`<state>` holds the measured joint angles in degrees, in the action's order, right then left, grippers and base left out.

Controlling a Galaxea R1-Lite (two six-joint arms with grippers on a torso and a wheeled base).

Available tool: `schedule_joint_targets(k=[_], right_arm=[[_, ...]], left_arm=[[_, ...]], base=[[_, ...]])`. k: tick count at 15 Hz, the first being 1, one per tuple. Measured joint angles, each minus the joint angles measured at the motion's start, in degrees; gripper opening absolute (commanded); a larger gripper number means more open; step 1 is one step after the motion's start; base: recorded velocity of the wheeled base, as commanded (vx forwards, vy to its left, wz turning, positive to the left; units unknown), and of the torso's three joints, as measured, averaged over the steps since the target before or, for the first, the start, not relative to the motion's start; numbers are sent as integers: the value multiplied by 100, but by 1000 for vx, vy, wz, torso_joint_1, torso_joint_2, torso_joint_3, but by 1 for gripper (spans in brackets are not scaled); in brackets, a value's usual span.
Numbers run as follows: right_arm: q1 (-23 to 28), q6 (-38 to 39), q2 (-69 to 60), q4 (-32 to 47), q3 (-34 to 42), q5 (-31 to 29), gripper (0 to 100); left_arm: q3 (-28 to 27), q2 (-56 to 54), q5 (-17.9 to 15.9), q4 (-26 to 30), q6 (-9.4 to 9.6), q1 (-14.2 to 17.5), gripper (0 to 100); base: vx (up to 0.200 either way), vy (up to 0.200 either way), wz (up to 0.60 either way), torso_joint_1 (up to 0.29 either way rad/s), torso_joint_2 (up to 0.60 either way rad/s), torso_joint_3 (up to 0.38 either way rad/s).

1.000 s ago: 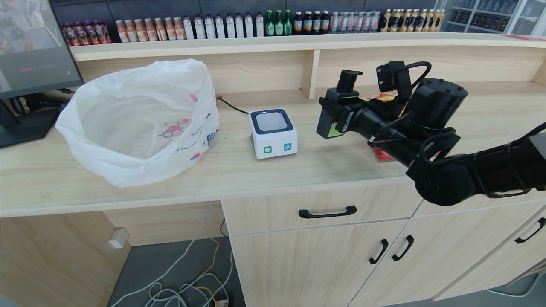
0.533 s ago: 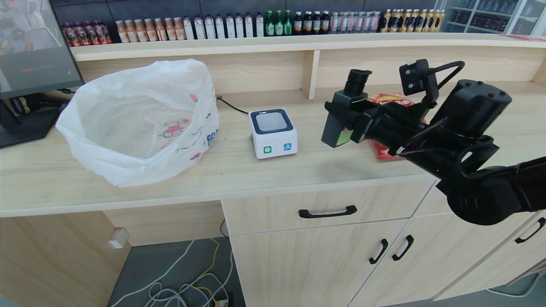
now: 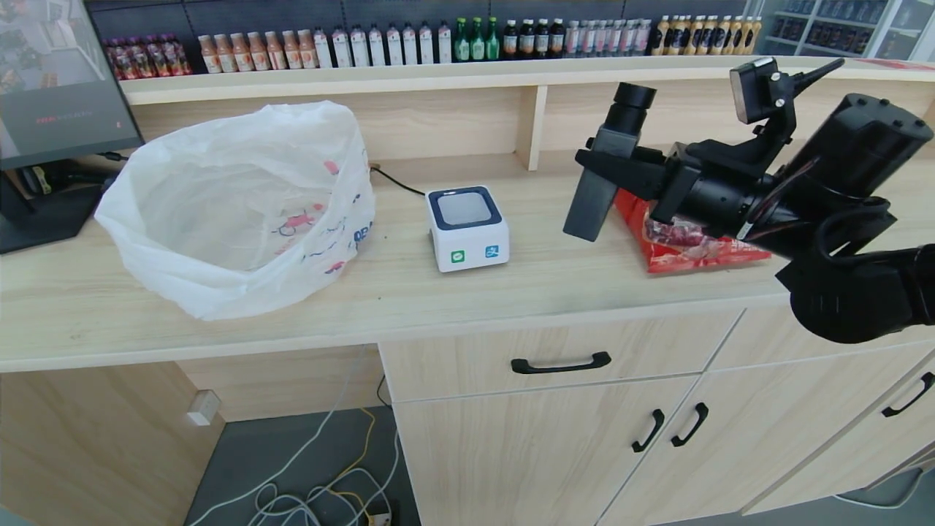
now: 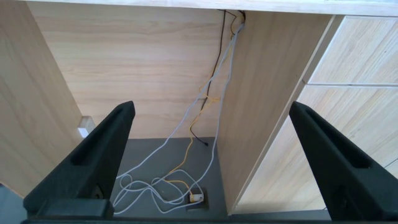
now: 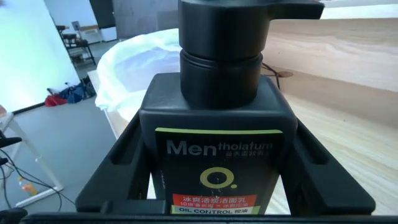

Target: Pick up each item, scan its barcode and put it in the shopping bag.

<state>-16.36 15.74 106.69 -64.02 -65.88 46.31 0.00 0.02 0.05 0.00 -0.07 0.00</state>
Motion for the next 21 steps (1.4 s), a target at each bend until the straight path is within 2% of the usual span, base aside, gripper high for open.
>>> schedule_joint_targets(k=[2,4,6,10,17,21], right_arm=[[18,178,2,-245,-22,310,0],[33,416,45,-1007,179,690,0],[49,536,212,-1603,393,791,0],[-32,897,380,-1997,568,809,0],[-141,930,439,-2465,1084,801,0],[-310,1447,414,-2597,1363,807,0]], left_arm=[[0,0,2,0,0,0,100],[0,0,0,0,0,0,100],[0,0,2,0,0,0,100],[0,0,2,0,0,0,100],[0,0,2,0,0,0,100],[0,0,-2,0,0,0,100]], base=[[0,0,0,0,0,0],[0,0,0,0,0,0],[0,0,0,0,0,0],[0,0,0,0,0,0],[0,0,0,0,0,0],[0,0,0,0,0,0]])
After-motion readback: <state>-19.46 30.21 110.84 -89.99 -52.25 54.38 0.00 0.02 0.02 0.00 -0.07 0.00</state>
